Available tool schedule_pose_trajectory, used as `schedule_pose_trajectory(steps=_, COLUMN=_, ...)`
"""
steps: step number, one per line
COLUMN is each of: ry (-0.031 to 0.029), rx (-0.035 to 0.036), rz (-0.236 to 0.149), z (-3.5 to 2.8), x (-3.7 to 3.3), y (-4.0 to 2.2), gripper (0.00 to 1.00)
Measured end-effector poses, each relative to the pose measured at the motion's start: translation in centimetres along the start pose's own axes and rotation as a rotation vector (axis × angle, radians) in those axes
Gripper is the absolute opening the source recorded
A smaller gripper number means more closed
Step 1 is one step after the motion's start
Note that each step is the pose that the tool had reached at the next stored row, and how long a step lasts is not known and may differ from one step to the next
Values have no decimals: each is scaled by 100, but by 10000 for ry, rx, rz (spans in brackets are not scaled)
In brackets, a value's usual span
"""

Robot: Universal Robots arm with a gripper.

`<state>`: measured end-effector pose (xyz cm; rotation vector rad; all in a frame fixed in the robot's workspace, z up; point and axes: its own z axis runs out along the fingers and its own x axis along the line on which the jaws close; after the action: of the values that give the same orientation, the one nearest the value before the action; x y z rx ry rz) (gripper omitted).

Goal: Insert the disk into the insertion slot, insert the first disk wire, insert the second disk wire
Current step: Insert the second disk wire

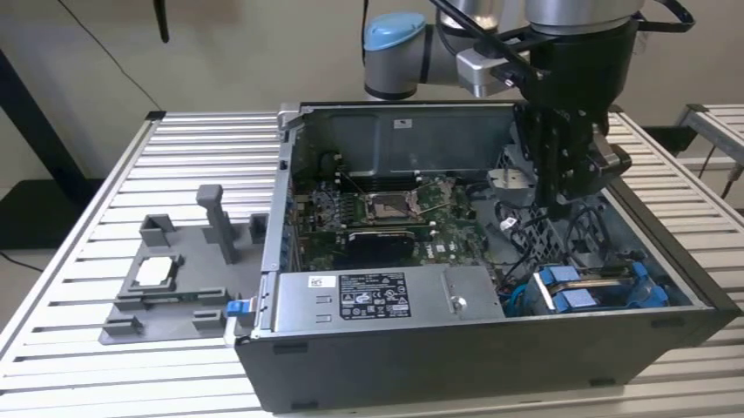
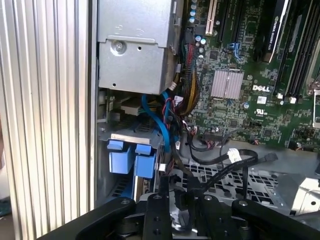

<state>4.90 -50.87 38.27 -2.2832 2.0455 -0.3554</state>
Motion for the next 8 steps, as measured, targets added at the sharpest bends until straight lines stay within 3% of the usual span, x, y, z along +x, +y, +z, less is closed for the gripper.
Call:
schedule_pose_trajectory(steps=3, ry=15, rx=4, rz=1, z=5, x=-1, y=1, gripper=29)
schedule_pose_trajectory(steps=5, ry=16, rx=10, rz=2, z=7, x=-1, y=1, gripper=27)
schedule_pose_trajectory(steps=6, ry=16, rx=12, rz=2, z=7, x=-1, y=2, gripper=20)
schedule_pose_trajectory(steps=8, ry=15, rx=16, rz=2, z=8, x=-2, y=2, gripper=20)
